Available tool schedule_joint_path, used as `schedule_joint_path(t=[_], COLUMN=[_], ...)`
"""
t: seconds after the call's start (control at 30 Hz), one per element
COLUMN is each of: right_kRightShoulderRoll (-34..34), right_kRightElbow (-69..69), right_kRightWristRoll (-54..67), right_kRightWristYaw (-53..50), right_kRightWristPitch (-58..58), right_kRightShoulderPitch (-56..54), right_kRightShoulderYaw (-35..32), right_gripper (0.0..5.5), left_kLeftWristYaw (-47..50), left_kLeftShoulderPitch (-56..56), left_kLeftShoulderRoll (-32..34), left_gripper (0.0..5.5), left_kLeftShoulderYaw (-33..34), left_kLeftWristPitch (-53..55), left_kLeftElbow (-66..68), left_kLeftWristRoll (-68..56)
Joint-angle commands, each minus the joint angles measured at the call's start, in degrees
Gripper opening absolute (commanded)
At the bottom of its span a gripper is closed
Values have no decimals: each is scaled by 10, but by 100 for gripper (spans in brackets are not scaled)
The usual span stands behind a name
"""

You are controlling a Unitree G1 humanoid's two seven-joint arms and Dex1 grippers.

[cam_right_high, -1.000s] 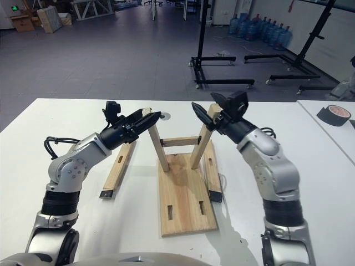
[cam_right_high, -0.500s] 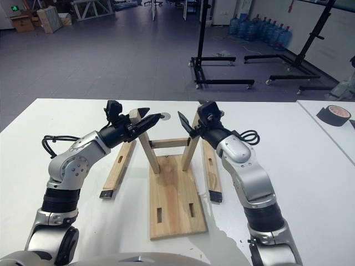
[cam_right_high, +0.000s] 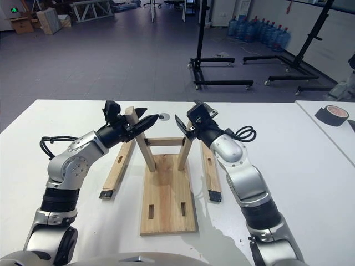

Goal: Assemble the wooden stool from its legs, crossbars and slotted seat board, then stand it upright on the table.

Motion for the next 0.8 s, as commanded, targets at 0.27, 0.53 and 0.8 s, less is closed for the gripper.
schedule_joint_path(t=[0.27, 0.53, 0.8], right_kRightShoulderRoll=[47, 67, 71], right_kRightElbow=[16, 17, -1], right_kRightWristRoll=[54, 26, 42], right_kRightWristYaw=[79, 30, 8], right_kRightWristPitch=[13, -37, -44], right_kRightShoulderPitch=[-3, -7, -55], right_kRightShoulderYaw=[33, -43, -121], right_gripper=[382, 382, 382], left_kLeftWristYaw=[-13, -7, 0], left_kLeftShoulderPitch=[-12, -9, -16], left_kLeftShoulderRoll=[-14, -1, 23], left_gripper=[388, 388, 388], left_kLeftShoulderYaw=[-12, 4, 39], left_kLeftWristPitch=[0, -13, -8], left_kLeftElbow=[31, 15, -17], left_kLeftWristRoll=[5, 14, 12])
